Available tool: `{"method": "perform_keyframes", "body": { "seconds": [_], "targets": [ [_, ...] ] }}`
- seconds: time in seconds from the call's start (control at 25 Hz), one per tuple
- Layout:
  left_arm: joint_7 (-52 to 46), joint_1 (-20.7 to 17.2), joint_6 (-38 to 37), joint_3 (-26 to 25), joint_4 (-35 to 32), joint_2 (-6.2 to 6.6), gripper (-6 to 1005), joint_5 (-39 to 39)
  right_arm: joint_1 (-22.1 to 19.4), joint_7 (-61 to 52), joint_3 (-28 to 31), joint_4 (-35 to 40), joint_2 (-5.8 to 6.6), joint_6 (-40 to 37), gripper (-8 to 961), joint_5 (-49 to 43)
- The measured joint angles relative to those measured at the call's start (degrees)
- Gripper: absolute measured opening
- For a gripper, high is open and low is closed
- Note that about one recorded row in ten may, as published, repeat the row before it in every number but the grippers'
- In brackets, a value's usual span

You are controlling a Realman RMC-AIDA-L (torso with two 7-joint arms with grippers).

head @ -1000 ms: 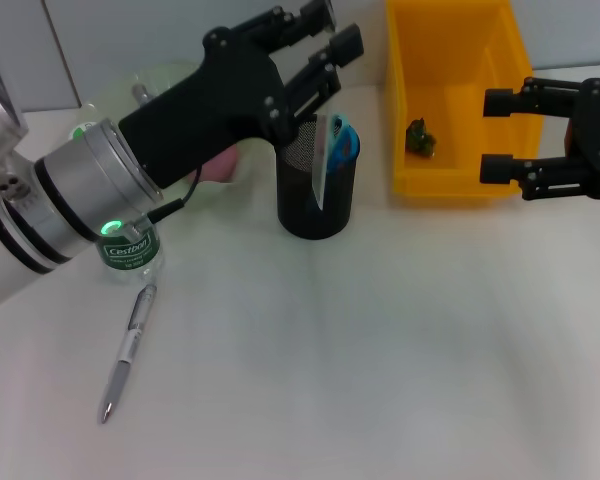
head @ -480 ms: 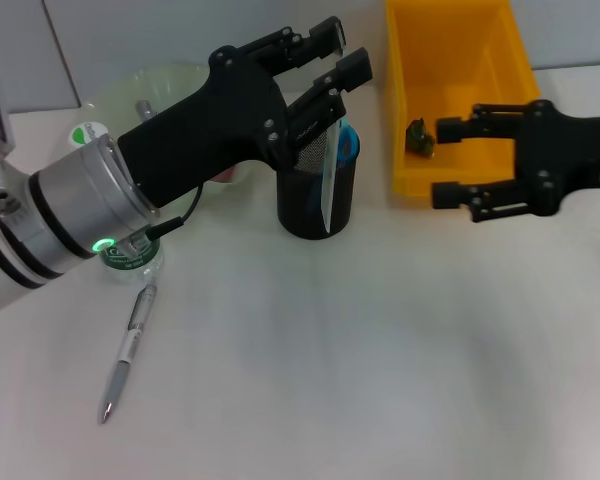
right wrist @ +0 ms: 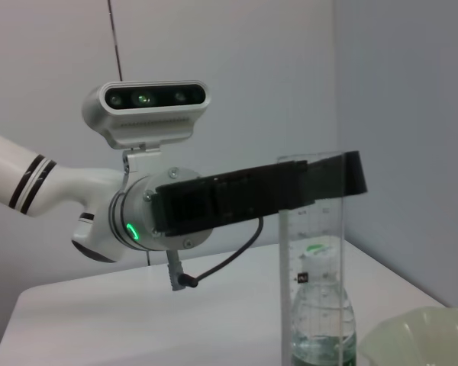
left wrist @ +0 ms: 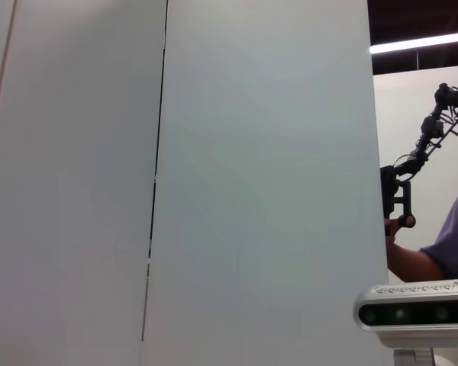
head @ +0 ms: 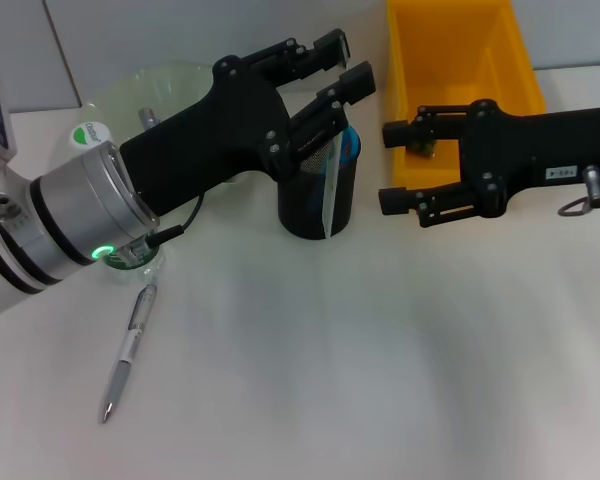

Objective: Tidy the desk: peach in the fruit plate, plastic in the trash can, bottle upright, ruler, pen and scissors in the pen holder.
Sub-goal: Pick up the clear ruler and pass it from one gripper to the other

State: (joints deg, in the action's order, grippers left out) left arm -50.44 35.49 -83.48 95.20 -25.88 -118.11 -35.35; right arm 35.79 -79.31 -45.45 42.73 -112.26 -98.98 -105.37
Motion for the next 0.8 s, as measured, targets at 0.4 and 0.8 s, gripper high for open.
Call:
{"method": "perform_keyframes", "body": {
  "seconds": [0.4,0.8],
  "targets": [
    [-0.5,-1.6,-1.4,-0.5,0.0,0.11,366,0.0,0.2,1.5,-0.1,1.0,-1.79,-0.7,787,-0.1],
    [-0.8,-2.6,-3.6,-1.0,-0.1,0.16,366,0.0,-1.8,6.1,0.6,0.9,-2.33,-4.0,786,0.7]
  ]
}}
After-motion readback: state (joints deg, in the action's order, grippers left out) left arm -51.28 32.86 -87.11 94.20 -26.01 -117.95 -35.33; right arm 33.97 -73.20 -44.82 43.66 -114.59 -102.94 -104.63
